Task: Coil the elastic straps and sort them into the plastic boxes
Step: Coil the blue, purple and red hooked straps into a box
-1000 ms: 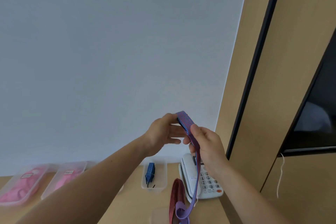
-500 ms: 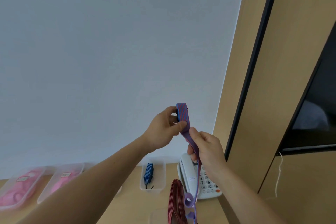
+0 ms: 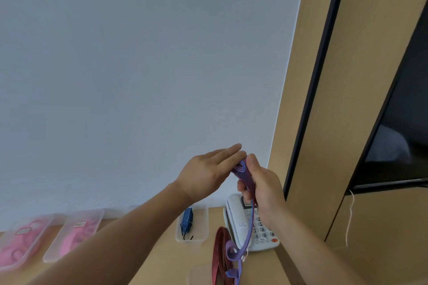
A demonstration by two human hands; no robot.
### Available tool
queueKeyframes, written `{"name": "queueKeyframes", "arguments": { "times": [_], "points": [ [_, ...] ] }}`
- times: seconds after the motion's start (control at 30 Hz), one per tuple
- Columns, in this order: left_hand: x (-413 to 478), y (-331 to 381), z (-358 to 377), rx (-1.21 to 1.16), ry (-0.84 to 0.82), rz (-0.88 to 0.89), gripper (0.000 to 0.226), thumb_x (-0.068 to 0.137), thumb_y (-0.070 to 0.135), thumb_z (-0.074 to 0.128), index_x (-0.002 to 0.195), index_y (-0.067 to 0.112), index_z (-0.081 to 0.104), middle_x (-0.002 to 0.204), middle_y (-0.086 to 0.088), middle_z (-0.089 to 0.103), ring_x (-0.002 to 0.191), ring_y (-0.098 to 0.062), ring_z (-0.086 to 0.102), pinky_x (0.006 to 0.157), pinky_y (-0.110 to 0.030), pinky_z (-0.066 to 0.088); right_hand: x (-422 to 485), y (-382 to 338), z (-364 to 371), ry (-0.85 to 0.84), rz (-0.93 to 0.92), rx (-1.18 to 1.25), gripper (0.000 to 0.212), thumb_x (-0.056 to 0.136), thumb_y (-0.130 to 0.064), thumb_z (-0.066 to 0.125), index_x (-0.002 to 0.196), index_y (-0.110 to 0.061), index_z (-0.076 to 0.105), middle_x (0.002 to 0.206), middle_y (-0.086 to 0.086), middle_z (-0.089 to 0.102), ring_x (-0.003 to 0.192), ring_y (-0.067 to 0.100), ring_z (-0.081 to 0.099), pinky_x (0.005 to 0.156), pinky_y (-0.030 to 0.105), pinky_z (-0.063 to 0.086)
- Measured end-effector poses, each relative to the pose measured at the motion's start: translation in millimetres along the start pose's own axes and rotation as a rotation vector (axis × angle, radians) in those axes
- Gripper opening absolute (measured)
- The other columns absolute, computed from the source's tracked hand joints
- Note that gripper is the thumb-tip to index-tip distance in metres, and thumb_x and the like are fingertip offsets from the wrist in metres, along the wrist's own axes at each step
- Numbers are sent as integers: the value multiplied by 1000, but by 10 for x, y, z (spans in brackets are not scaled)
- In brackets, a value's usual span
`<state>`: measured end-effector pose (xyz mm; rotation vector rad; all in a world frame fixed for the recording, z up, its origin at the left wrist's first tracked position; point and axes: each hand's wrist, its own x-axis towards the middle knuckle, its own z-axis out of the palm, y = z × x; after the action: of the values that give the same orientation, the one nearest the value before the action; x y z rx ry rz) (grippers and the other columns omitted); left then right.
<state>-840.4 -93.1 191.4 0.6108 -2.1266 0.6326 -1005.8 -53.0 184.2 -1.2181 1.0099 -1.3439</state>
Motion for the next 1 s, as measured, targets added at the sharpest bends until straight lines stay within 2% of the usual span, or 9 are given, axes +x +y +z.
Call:
{"name": "queueKeyframes", "arguments": {
  "times": [0.1,0.17,0.27,0.33,0.37,0.43,0.5,0.7,1.0],
  "points": [
    [-42,-43,34,50,6,49,51,76,-9,74,124,6,68,132,-11,64,106,-29,70,79,-34,61,-7,4,-6,-8,-10,6,56,75,-70,62,74,-15,72,59,7,59,43,14,42,43,22,37],
    [-41,-23,27,-81,-34,-98,60,79,-15,63,133,9,61,142,-10,56,118,-26,64,86,-33,59,3,-12,-19,4,-33,40,57,73,-63,66,81,-6,68,61,7,60,44,13,43,42,22,36],
    [60,53,-51,-693,-148,-722,62,89,-2,52,146,22,41,146,-3,52,126,-18,57,89,-26,54,12,-48,-27,17,-83,24,45,80,-50,65,83,-5,64,64,4,65,45,11,45,44,21,38],
    [193,85,-121,-1127,-184,-1089,47,90,20,53,136,22,47,129,-8,66,118,-21,63,89,-35,54,19,-50,-13,16,-120,-25,31,91,-37,63,85,-7,66,67,4,68,47,11,46,45,20,38],
    [239,90,-151,-1245,-220,-1159,39,90,28,52,127,15,57,115,-9,71,109,-24,66,90,-40,53,22,-44,-1,13,-141,-56,25,95,-31,61,86,-8,67,67,4,69,47,12,47,46,20,39],
    [285,134,-212,-1348,-302,-1108,29,96,30,50,106,6,64,87,-7,69,80,-24,63,86,-39,51,23,-25,20,14,-165,-107,18,96,-24,60,87,-11,68,64,2,68,47,12,49,46,20,40],
    [282,172,-231,-1375,-290,-1053,20,99,21,53,103,4,63,83,-6,63,68,-18,56,82,-34,52,28,-16,23,24,-169,-125,16,95,-25,62,85,-15,69,59,-1,66,45,12,50,46,19,40],
    [310,140,-218,-1196,-203,-1066,25,97,15,60,120,4,59,111,-11,74,90,-20,69,84,-37,51,46,-16,-19,96,-90,-209,35,90,-41,66,74,-10,64,63,6,70,42,13,49,43,21,40],
    [230,73,-149,-688,-189,-711,45,95,20,64,137,16,49,117,4,69,85,-7,72,80,-19,53,15,-57,-34,54,-14,-112,51,96,-40,57,92,11,62,56,6,61,40,14,40,41,22,34]
  ]
}}
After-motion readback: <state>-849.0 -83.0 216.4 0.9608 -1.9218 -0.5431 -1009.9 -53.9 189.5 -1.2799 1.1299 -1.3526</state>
